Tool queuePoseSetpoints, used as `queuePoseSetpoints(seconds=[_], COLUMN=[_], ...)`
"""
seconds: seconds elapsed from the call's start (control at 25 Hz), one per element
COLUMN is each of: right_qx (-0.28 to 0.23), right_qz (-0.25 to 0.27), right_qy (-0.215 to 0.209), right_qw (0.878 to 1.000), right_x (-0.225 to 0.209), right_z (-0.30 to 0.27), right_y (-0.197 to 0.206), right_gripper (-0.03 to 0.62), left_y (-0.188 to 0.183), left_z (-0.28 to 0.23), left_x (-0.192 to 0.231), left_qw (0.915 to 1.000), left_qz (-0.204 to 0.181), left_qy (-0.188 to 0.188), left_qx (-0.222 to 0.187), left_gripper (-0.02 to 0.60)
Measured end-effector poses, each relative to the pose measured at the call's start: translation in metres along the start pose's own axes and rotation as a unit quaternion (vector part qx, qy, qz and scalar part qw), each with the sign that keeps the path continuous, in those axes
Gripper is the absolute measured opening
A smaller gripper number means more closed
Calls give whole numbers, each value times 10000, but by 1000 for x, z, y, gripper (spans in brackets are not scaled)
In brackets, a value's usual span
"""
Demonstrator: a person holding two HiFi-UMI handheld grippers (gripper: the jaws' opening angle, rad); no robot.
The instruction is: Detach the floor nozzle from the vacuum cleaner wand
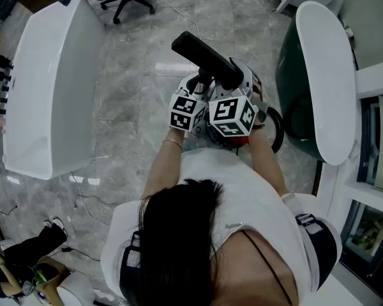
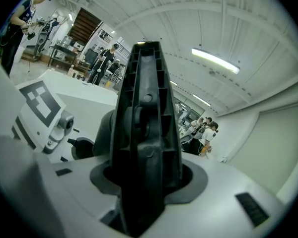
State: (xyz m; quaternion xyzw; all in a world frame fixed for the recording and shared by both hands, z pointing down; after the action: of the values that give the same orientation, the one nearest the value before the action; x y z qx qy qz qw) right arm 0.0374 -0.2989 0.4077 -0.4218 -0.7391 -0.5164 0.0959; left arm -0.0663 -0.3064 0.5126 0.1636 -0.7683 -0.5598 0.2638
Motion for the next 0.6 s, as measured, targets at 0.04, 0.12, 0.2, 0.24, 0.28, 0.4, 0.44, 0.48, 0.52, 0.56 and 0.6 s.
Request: queuePoseSetpoints(seconds=[0.04,0.12,0.2,0.24,0.28,0.4,0.44,0.48,0.52,0.56,0.6], right_qx=[1,0,-6,-7,1,93,75,-48,-306,-640,-946], right_qz=[-52,-150,-231,-258,-267,-142,-133,-286,-667,-1156,-1507], right_qy=[-9,-18,-42,-55,-64,-15,28,65,89,126,220], right_qw=[10000,9999,9997,9997,9996,9999,9999,9996,9973,9911,9838], right_x=[-1,-1,-2,-3,-3,-4,-4,-8,-19,-36,-57], right_z=[0,-1,-1,-1,-1,0,2,5,12,19,28], right_y=[1,2,3,4,5,5,3,0,-6,-15,-28], right_gripper=[195,195,196,198,198,198,198,196,194,192,192], left_y=[0,0,1,1,1,0,0,1,1,2,3], left_z=[-1,-2,-2,-2,-3,-6,-6,-4,-1,4,9], left_x=[0,0,0,-1,-1,-4,-4,-2,3,12,22], left_qw=[10000,10000,10000,10000,10000,10000,9999,9998,9995,9988,9981], left_qz=[8,26,49,56,58,62,90,161,279,408,492], left_qy=[-2,-5,-23,-30,-26,62,69,16,-103,-250,-360], left_qx=[-11,-24,-32,-36,-37,-42,-53,-76,-109,-135,-131], left_gripper=[150,150,151,152,152,152,153,153,154,155,155])
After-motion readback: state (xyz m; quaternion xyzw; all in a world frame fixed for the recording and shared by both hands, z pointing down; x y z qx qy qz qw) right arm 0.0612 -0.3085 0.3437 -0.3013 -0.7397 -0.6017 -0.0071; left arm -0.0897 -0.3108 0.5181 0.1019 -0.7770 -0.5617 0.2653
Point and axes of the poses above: the fingertips, and each gripper's own axes: z backward along the fingers, x to its left, y out of its underside, the point moved 10 cm from there along z, backward along the fingers, and after that the axes turned 3 degrees about -y, right-handed, at the moved point
